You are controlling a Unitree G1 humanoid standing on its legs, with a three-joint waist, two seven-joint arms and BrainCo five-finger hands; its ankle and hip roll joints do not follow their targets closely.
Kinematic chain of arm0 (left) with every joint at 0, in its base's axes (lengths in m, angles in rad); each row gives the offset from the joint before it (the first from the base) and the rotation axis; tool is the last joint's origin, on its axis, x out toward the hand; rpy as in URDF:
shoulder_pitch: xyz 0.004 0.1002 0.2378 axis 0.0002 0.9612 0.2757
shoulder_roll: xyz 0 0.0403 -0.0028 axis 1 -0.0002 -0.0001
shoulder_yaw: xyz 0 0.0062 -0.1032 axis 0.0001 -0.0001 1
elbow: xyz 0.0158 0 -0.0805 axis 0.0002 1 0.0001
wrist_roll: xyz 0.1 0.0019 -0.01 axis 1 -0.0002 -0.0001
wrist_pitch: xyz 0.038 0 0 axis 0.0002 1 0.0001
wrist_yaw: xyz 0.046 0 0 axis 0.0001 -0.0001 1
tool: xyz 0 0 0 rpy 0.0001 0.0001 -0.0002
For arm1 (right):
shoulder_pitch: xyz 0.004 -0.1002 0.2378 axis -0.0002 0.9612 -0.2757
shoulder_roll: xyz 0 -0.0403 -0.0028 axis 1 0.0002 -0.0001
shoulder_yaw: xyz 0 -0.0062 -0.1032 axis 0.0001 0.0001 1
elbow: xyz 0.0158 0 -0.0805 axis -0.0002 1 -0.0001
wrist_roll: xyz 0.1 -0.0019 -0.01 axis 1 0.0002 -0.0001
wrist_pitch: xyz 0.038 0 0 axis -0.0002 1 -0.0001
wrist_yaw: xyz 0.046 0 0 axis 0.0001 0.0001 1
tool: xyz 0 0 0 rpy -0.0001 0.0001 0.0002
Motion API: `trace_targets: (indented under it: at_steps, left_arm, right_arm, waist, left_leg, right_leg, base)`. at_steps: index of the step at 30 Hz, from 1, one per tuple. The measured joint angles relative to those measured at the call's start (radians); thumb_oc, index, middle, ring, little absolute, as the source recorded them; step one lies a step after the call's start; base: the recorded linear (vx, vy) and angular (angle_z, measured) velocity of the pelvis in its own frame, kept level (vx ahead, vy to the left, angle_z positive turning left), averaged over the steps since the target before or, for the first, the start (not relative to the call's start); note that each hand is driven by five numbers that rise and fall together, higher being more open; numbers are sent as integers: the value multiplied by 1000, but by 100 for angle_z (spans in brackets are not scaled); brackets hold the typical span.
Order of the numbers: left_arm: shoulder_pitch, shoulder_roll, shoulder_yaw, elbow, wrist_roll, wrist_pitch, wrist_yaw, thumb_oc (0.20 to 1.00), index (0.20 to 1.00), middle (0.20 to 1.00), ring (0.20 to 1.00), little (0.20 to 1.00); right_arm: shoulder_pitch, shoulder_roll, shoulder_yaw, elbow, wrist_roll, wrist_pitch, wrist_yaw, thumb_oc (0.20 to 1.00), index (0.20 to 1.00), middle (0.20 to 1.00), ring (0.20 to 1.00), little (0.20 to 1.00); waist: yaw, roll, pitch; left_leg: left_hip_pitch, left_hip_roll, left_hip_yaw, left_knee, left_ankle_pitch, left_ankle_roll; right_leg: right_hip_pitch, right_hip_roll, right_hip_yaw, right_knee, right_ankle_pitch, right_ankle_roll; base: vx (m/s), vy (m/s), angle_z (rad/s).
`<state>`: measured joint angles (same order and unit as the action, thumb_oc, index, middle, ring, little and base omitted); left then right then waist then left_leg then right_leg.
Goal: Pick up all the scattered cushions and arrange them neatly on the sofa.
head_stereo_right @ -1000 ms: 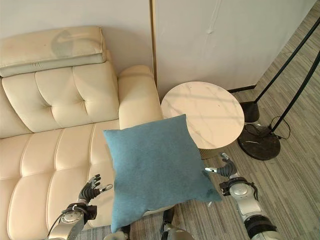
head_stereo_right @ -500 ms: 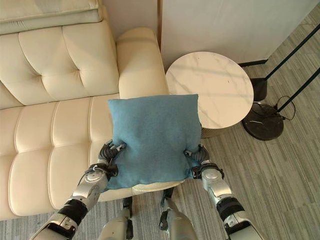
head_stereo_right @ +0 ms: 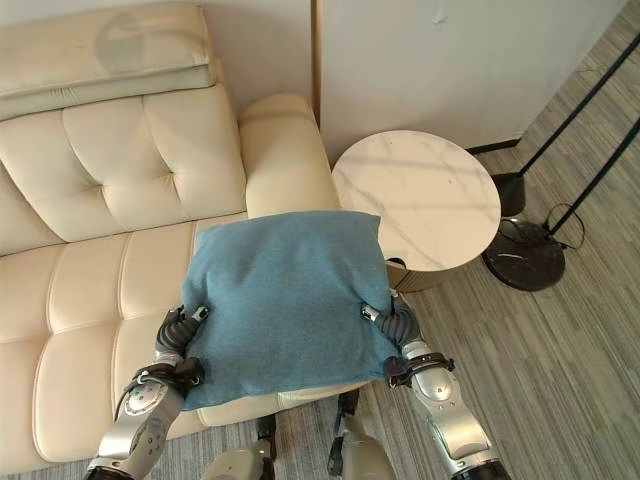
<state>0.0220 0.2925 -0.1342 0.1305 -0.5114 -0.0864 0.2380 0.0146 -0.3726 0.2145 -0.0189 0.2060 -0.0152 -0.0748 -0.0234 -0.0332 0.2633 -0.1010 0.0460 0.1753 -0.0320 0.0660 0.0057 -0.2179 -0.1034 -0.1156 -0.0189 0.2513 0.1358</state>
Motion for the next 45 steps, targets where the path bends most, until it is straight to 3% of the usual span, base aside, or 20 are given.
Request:
trace_targets:
  at_steps: [1,4,5,6,7,8,9,10,11,12,13,15,17,18,21,26,31,37,40,45]
  left_arm:
    - [0,3,-1,-15,20,-1,-1,200,200,200,200,200]
    - [7,15,-4,-64,22,0,-3,200,200,200,200,200]
    - [7,17,-16,-73,21,-1,-3,200,200,200,200,200]
    - [13,27,-20,-77,21,-3,-3,200,200,200,200,200]
    - [21,35,-14,-78,21,-10,-3,200,200,200,200,200]
    - [26,16,-10,-77,21,-9,-1,200,200,200,200,200]
    - [39,-16,-19,-90,21,-41,0,200,200,200,200,200]
    - [52,-21,-21,-95,20,-49,0,200,200,200,200,200]
    - [57,-14,-27,-91,20,-45,0,200,200,200,200,200]
    - [67,-11,-34,-86,20,-40,0,200,200,200,200,200]
    - [70,4,-32,-78,20,-34,0,200,200,200,200,200]
    - [76,25,-32,-67,20,-27,-3,200,200,200,200,200]
    - [77,14,-44,-67,20,-25,-10,200,200,200,200,200]
    - [78,-9,-69,-63,20,-26,-24,200,200,200,200,200]
    - [60,-12,-91,-78,20,-34,-33,200,200,200,200,200]
    - [60,40,-54,-76,21,-31,-42,200,200,200,200,200]
    - [64,68,-22,-72,22,-24,-44,200,200,200,200,200]
    - [67,75,-17,-66,23,-14,-48,200,200,200,200,200]
    - [86,81,-9,-67,30,-13,-50,200,200,200,200,200]
    - [64,52,-1,-27,58,-11,-51,200,200,200,200,200]
  right_arm:
    - [4,1,0,3,0,0,-2,200,200,200,200,200]
    - [4,1,-14,0,0,-8,-1,200,200,200,200,200]
    - [3,2,-24,0,-1,-18,-1,200,200,200,200,200]
    - [0,6,-27,1,-6,-28,-1,200,200,200,200,200]
    - [-16,12,-23,1,-11,-37,1,200,200,200,200,200]
    - [-30,13,-14,7,-11,-43,-3,200,200,200,200,200]
    - [-46,-26,-21,25,-10,-64,-13,200,200,200,200,200]
    - [-59,-35,-17,29,-12,-66,-12,200,200,200,200,200]
    - [-62,-47,-18,33,-12,-69,-13,200,200,200,200,200]
    - [-60,-50,-13,38,-13,-66,-14,200,200,200,200,200]
    - [-56,-38,-2,52,-12,-63,-15,200,200,200,200,200]
    - [-30,-26,9,50,-11,-62,-13,200,200,200,200,200]
    - [7,-32,-2,47,-10,-62,-12,200,200,200,200,200]
    - [65,-31,-30,42,-9,-62,-12,200,200,200,200,200]
    - [44,-46,-72,21,-9,-66,-12,200,200,200,200,200]
    - [39,13,-41,20,0,-65,-2,200,200,200,200,200]
    - [40,41,-29,21,12,-64,23,200,200,200,200,200]
    - [43,47,-25,21,13,-62,35,200,200,200,200,200]
    - [37,39,0,16,13,-62,43,200,200,200,200,200]
    - [44,17,7,16,33,-62,46,200,200,200,200,200]
  waist:
    - [-1,-3,-3]
    - [20,-3,-4]
    - [35,-6,-5]
    - [49,-20,-17]
    - [71,-26,-22]
    - [90,8,-26]
    - [121,76,-48]
    - [134,96,-51]
    - [120,115,-50]
    - [120,124,-49]
    - [128,89,-45]
    - [106,24,-49]
    - [59,23,-50]
    - [11,29,-68]
    - [5,104,-97]
    - [9,19,-92]
    - [25,-4,-94]
    - [24,-23,-86]
    - [19,-20,-82]
    - [-23,-16,-59]
  left_leg:
    - [-4,7,-4,3,0,13]
    - [-35,27,-67,37,29,4]
    - [-40,26,-90,43,35,1]
    - [-44,13,-107,37,38,-2]
    - [-49,2,-114,31,39,-4]
    - [-71,6,-151,29,77,-39]
    - [-163,40,-236,21,136,-76]
    - [-201,45,-259,23,165,-106]
    - [-221,57,-256,15,169,-133]
    - [-232,62,-233,3,115,-144]
    - [-240,48,-174,18,26,-120]
    - [-240,-10,-76,120,-19,-73]
    - [-172,-12,-35,185,-57,-81]
    - [-89,8,21,173,-82,-87]
    - [23,49,16,30,-22,-62]
    - [17,-1,20,78,-26,-29]
    - [-6,-31,35,95,-70,15]
    - [-36,-66,57,138,-119,67]
    - [-20,-69,23,109,-117,76]
    - [-15,-74,-39,131,-129,87]
  right_leg:
    - [-10,-6,19,61,-55,29]
    - [11,33,99,359,-317,25]
    - [58,48,135,378,-377,35]
    - [111,52,153,308,-413,15]
    - [145,47,152,229,-427,-36]
    - [164,71,137,188,-404,-48]
    - [119,145,112,160,-375,-87]
    - [97,163,85,196,-375,-106]
    - [50,170,75,253,-407,-109]
    - [43,166,28,274,-402,-172]
    - [28,113,5,277,-397,-192]
    - [35,20,-23,240,-362,-181]
    - [95,-26,-98,193,-346,-164]
    - [156,-40,-166,146,-335,-147]
    - [121,12,-179,140,-316,-115]
    - [134,-34,-152,113,-273,-75]
    - [83,-59,-107,150,-256,-54]
    - [-23,-112,-38,318,-259,-39]
    - [-106,-55,5,342,-319,5]
    - [-205,40,-2,245,-293,-2]
  base:
    - [-104,4,22]
    - [-43,-36,53]
    - [-113,-91,65]
    - [-191,-117,47]
    - [-373,-156,39]
    - [-487,-69,119]
    - [-395,-27,137]
    - [-281,25,164]
    - [-115,27,107]
    - [-158,47,111]
    - [-105,48,92]
    - [-57,72,88]
    - [-6,92,138]
    - [29,71,143]
    - [72,126,32]
    - [70,191,-7]
    - [70,187,-19]
    - [154,137,-13]
    - [208,53,-14]
    - [318,-11,41]
